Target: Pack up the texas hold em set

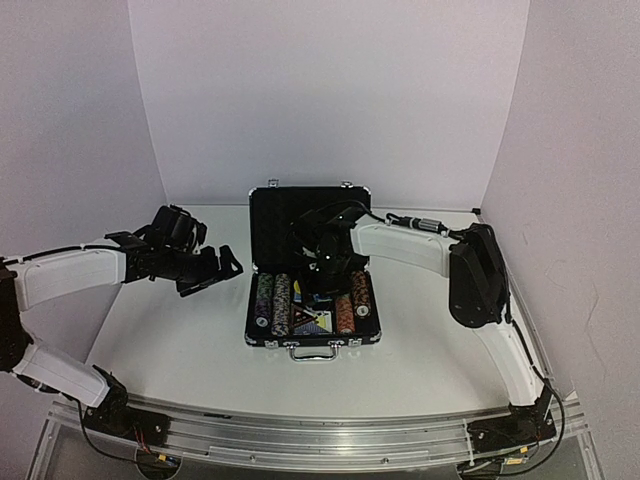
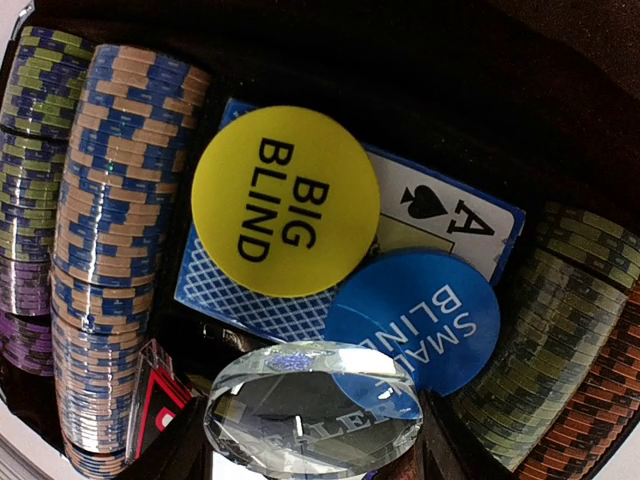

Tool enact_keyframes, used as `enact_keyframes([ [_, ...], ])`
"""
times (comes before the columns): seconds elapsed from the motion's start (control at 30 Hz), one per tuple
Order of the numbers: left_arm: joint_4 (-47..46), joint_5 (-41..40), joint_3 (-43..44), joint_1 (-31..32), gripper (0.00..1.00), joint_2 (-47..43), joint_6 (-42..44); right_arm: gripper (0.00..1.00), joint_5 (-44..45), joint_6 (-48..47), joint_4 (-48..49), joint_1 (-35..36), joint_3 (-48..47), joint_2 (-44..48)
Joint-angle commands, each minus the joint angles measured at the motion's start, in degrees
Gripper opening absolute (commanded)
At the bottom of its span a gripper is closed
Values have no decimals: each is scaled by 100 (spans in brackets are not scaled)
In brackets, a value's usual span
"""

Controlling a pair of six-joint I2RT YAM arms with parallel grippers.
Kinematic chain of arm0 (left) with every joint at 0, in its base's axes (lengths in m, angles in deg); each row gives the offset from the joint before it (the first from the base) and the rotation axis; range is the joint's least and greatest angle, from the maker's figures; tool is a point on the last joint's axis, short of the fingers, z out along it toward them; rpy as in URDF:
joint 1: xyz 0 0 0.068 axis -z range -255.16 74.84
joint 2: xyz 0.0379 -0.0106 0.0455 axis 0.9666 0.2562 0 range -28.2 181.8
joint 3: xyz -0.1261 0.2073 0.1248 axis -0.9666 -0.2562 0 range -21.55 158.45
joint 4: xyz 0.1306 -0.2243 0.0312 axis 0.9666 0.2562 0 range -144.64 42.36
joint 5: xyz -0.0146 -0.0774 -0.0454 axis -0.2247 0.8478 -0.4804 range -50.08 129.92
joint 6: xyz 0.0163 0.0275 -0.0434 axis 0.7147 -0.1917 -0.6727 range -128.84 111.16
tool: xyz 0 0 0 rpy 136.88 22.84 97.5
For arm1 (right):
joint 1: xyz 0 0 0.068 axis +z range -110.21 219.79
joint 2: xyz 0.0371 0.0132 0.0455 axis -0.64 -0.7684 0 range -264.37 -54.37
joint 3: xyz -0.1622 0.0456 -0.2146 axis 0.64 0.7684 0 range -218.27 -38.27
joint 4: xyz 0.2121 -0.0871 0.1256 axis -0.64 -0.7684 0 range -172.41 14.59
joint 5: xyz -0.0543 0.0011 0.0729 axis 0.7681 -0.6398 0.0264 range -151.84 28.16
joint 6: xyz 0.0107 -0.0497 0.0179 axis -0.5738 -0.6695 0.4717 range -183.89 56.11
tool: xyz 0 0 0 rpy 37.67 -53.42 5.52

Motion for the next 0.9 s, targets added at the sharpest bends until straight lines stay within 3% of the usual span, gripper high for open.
enact_keyframes([
  [0.0, 41, -111, -94, -33, 100, -277, -40, 43, 4, 17, -226, 61, -240, -181],
  [0.33, -24, -77, -212, -33, 100, -353, -71, 59, 118, 106, -303, 96, -365, -189],
  [0.5, -36, -74, -225, -33, 100, -366, -71, 76, 145, 143, -309, 96, -534, -100],
  [0.87, -127, -61, -221, -33, 100, -322, -94, 82, 653, 151, -299, 87, -535, 276],
])
